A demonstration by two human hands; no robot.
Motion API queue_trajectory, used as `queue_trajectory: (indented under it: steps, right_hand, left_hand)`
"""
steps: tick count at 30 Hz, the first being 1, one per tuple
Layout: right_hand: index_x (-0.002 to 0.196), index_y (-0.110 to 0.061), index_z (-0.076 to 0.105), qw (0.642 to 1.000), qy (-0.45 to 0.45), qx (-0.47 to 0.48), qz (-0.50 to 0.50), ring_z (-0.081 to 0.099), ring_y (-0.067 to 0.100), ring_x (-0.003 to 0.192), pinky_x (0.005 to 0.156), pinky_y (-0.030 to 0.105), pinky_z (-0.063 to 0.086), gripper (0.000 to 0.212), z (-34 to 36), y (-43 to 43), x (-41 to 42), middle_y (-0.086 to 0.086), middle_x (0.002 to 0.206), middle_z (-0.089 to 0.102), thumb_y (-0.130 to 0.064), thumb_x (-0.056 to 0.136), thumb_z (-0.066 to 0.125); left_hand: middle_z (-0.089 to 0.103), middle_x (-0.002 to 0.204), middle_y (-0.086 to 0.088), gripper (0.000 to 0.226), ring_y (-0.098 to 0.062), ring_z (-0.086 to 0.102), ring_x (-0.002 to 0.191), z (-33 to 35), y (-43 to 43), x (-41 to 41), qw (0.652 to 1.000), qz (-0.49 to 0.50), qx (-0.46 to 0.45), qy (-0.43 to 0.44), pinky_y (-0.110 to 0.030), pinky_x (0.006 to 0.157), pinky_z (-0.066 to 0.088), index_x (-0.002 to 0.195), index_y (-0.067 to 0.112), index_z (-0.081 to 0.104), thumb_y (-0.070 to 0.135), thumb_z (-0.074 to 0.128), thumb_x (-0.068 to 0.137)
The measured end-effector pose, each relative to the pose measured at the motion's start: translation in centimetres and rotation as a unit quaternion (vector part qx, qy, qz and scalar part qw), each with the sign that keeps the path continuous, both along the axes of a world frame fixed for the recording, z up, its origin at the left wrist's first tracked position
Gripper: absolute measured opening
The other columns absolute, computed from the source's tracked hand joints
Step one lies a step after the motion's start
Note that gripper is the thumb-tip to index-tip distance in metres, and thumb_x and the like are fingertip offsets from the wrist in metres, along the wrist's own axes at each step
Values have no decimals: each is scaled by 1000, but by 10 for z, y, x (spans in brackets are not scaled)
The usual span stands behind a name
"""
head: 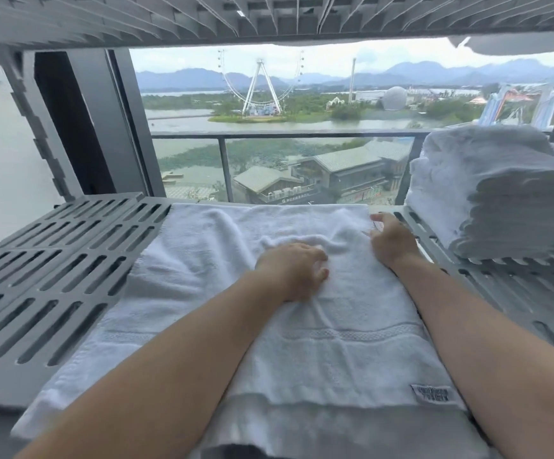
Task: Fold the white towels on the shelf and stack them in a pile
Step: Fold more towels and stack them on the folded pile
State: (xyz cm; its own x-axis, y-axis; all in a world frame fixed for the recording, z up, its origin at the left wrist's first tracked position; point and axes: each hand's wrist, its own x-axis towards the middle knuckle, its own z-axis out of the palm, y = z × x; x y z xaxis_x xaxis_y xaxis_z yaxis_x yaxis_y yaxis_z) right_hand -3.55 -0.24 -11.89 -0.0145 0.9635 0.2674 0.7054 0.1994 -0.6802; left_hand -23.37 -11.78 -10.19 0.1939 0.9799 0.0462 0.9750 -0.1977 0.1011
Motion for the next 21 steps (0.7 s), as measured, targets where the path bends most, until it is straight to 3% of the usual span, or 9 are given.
queue_trajectory:
  steps: [2, 3, 5, 6, 11, 13, 15, 18, 21]
  right_hand:
    - [125, -16, 64, 999, -42, 27, -9, 57, 29, 119, 95, 29, 41, 35, 0, -18, 4, 10, 127, 65, -11, 94, 50]
    - [116, -17, 69, 998, -54, 39, -8, 61, 28, 110, 88, 28, 42, 31, 1, -28, 6, 8, 118, 69, -11, 92, 51]
    - [99, -21, 75, 997, -52, 51, -17, 62, 22, 88, 75, 24, 41, 26, 3, -48, 13, 2, 95, 73, -12, 88, 53]
    - [93, -21, 76, 997, -45, 52, -30, 61, 20, 83, 71, 25, 41, 26, 4, -59, 17, -1, 88, 72, -12, 86, 54]
    - [88, -19, 79, 991, -85, 49, -89, 66, 23, 92, 83, 23, 46, 30, 0, -108, 44, 2, 95, 76, -6, 81, 54]
    - [88, -19, 79, 991, -94, 55, -75, 66, 21, 86, 78, 21, 45, 20, -4, -124, 48, 1, 91, 76, -12, 82, 61]
    - [88, -19, 78, 990, -109, 61, -57, 65, 21, 83, 73, 23, 43, 13, -7, -136, 49, 2, 90, 76, -22, 84, 65]
    - [95, -15, 78, 990, -124, 60, -40, 64, 26, 96, 80, 28, 45, 22, -8, -147, 47, 6, 100, 74, -29, 88, 63]
    - [96, -17, 78, 991, -119, 59, -23, 62, 27, 100, 84, 31, 47, 25, -7, -156, 48, 6, 100, 74, -34, 90, 60]
  left_hand:
    - [57, 140, 2, 41, -23, 51, 131, 1, -6, 1, 994, 25, 57, 90, -51, 104, 39, 134, 31, 54, 48, 38, 101]
    - [63, 130, 0, 37, -25, 58, 120, 2, -9, 1, 983, 18, 114, 140, -45, 94, 44, 128, 28, 59, 45, 40, 100]
    - [69, 111, -1, 29, -27, 64, 102, 0, -15, 2, 956, -34, 212, 200, -33, 70, 41, 113, 21, 66, 35, 45, 100]
    - [69, 109, -1, 27, -28, 64, 100, -1, -16, 0, 949, -65, 231, 204, -32, 66, 38, 108, 20, 69, 31, 46, 100]
    - [67, 116, -2, 31, -27, 61, 110, 8, -16, -8, 965, -104, 189, 151, -37, 76, 49, 111, 24, 71, 30, 42, 103]
    - [68, 110, -3, 25, -28, 63, 103, 11, -21, 2, 968, -93, 186, 140, -34, 73, 47, 99, 20, 71, 25, 46, 97]
    - [67, 103, -4, 19, -29, 62, 95, 13, -32, 19, 979, -84, 172, 75, -33, 70, 44, 80, 21, 60, 25, 47, 94]
    - [58, 83, -2, 38, -28, 58, 86, 11, -49, 46, 988, -68, 138, 11, -32, 65, 38, 65, 19, 47, 38, 47, 98]
    - [54, 72, -2, 53, -22, 53, 72, 12, -63, 63, 996, -26, 75, -34, -31, 58, 32, 61, 16, 48, 51, 41, 101]
